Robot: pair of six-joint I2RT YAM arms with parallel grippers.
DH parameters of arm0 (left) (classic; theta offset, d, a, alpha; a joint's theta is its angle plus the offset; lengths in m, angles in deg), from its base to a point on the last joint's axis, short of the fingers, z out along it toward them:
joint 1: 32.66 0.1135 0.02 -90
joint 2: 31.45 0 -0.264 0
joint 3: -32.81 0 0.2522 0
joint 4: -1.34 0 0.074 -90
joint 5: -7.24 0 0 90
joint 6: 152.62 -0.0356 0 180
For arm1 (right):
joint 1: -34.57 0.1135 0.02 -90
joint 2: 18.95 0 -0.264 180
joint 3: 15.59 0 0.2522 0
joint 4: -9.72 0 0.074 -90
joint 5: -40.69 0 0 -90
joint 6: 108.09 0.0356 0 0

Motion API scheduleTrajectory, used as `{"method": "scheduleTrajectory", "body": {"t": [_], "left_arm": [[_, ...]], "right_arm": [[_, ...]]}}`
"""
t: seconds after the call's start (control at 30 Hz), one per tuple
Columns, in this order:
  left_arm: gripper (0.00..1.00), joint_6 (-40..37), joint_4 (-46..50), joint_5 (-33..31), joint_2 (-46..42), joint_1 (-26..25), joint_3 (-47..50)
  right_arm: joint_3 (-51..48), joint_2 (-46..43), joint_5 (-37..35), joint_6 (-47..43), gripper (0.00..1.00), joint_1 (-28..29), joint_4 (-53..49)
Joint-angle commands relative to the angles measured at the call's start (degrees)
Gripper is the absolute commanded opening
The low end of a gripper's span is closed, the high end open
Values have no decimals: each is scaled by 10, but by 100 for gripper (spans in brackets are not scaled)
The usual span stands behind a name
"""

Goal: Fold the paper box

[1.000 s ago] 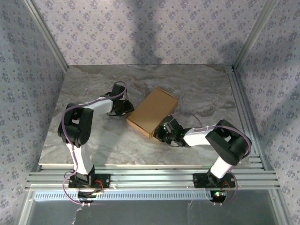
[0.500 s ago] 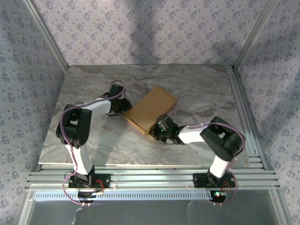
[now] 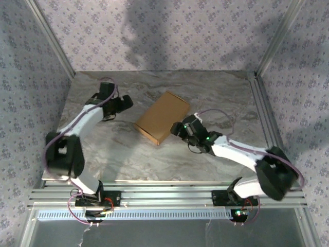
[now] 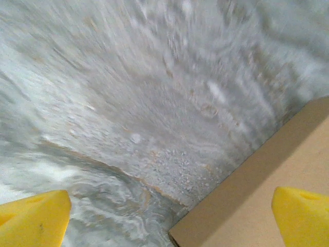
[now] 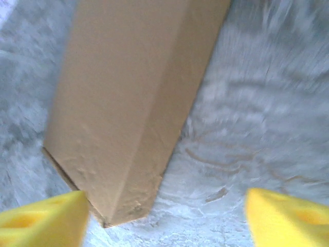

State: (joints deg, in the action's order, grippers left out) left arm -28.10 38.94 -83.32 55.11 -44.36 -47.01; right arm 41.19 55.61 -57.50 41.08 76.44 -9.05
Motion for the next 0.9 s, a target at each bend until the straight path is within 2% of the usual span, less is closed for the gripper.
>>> {"method": "scheduleTrajectory", "body": {"t": [0.0,0.13,0.2,0.23,0.3,0.4,0.47,0.6,0.67,0.87], "left_arm": [[100,-23,0,-44,-98,-2,56],[100,-24,-32,-61,-205,0,147],[100,-34,-49,-78,-257,-1,192],[100,-24,-44,-112,-278,-4,210],[100,5,-21,-219,-323,-8,247],[100,-41,-23,-278,-382,-8,299],[100,-106,-84,-279,-419,-8,355],[100,-234,-260,-232,-463,-4,460],[100,-265,-290,-212,-457,4,471],[100,-293,-413,-152,-348,51,485]], "right_arm": [[27,-76,-94,-129,99,-34,-138],[16,-166,-165,-195,99,-90,-183],[2,-207,-251,-205,99,-100,-200],[-4,-219,-283,-204,99,-104,-207],[-22,-237,-332,-218,99,-125,-204],[-60,-253,-334,-246,99,-169,-176],[-106,-258,-317,-308,99,-196,-103],[-214,-239,-317,-475,99,-207,138],[-191,-225,-286,-503,99,-226,108],[-215,-157,-223,-553,99,-280,204]]}}
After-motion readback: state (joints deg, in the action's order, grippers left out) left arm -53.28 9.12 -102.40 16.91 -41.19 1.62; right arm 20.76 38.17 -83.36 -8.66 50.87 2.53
